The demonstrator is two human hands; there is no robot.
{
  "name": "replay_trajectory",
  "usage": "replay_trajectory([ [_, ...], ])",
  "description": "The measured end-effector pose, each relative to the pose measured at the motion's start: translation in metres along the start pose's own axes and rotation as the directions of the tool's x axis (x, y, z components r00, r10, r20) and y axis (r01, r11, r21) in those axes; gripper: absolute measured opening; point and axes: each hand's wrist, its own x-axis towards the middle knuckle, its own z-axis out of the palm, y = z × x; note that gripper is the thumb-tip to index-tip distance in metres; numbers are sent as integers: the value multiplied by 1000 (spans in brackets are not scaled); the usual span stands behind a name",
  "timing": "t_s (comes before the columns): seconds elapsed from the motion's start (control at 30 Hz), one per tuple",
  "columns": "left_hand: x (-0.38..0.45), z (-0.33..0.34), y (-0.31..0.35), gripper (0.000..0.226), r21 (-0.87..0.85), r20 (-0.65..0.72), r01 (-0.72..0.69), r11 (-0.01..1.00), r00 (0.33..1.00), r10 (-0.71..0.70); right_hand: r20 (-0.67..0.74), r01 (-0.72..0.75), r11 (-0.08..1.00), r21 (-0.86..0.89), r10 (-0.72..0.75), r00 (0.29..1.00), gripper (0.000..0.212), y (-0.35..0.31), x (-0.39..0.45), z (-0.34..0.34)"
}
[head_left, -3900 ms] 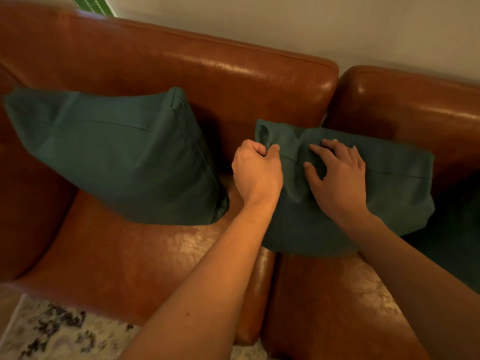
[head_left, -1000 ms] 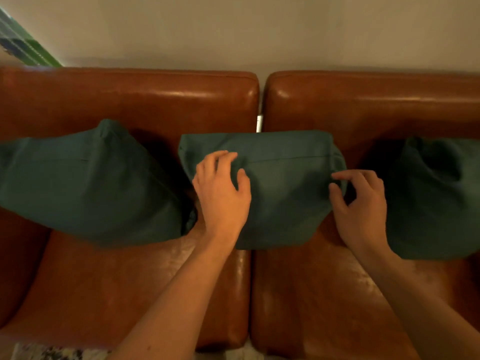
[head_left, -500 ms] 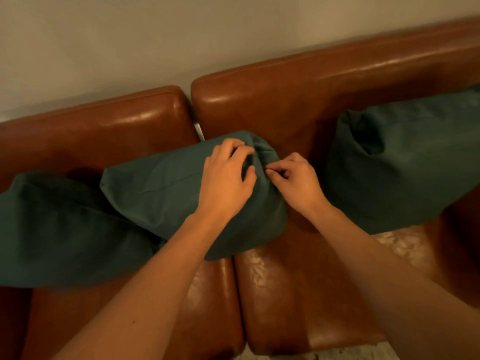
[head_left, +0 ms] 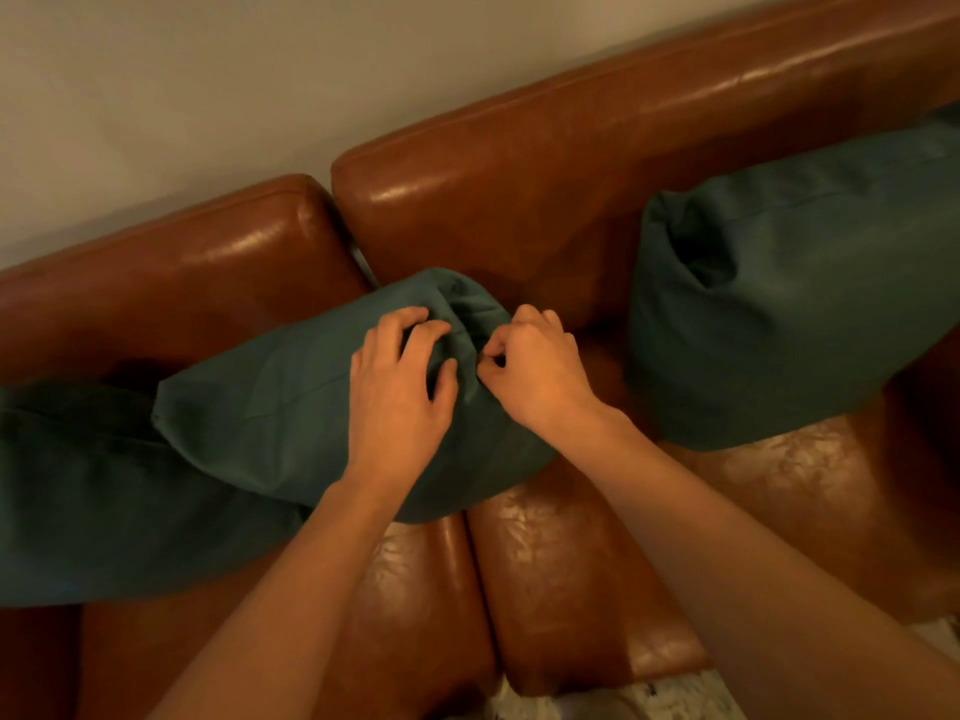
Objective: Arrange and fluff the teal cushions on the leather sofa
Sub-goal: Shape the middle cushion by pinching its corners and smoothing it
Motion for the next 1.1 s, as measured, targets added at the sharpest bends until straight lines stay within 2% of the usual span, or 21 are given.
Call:
replay_trajectory([
  [0.07, 0, 0, -2, 33, -1, -7, -12, 1000, 1000, 12, -36, -42, 999, -19, 42, 998, 21, -4, -3, -1],
  [0.2, 2, 0, -9, 28, -45, -50, -18, 999, 999, 16, -149, -122, 990, 66, 131, 980, 17, -3, -11, -5],
  [0.37, 7, 4, -13, 24, -37, -65, -38, 999, 997, 36, -280, -188, 934, 305, 276, 919, 10, 6, -27, -4],
  [0.47, 4, 5, -11, 23, -33, -73, -41, 999, 997, 38, -350, -150, 902, 405, 304, 886, 7, 7, -33, -1],
  [0.53, 1, 6, -10, 22, -48, -81, -24, 999, 997, 21, -385, -96, 911, 402, 264, 884, 5, 7, -26, -6],
  [0.57, -1, 5, -10, 22, -51, -82, -20, 999, 997, 16, -358, -78, 932, 354, 212, 909, 7, 8, -19, -10],
  [0.63, -3, 5, -10, 22, -46, -78, -29, 999, 997, 26, -161, -49, 977, 209, 84, 983, 12, 8, -3, -19],
  [0.7, -4, 4, -10, 23, -41, -75, -41, 998, 997, 38, 81, -26, 998, 63, 21, 996, 12, 3, 7, -31],
  [0.73, -4, 3, -9, 23, -36, -71, -46, 998, 997, 43, 153, -19, 1000, -5, 19, 988, 11, 0, 10, -36],
  [0.83, -6, 3, -8, 24, -14, -48, -57, 998, 997, 56, 205, -34, 992, -124, 59, 977, 11, -8, 11, -44],
  [0.97, -5, 4, -8, 24, -20, -47, -38, 999, 998, 37, 56, -25, 991, -129, 32, 998, 10, -7, 2, -35],
  [1.03, -4, 3, -9, 23, -33, -55, -25, 999, 998, 23, -71, -18, 999, -41, 15, 997, 6, -1, -4, -27],
  [1.1, -2, 1, -11, 23, -44, -54, -19, 999, 998, 17, -226, -27, 992, 127, 56, 973, 4, 5, -12, -17],
])
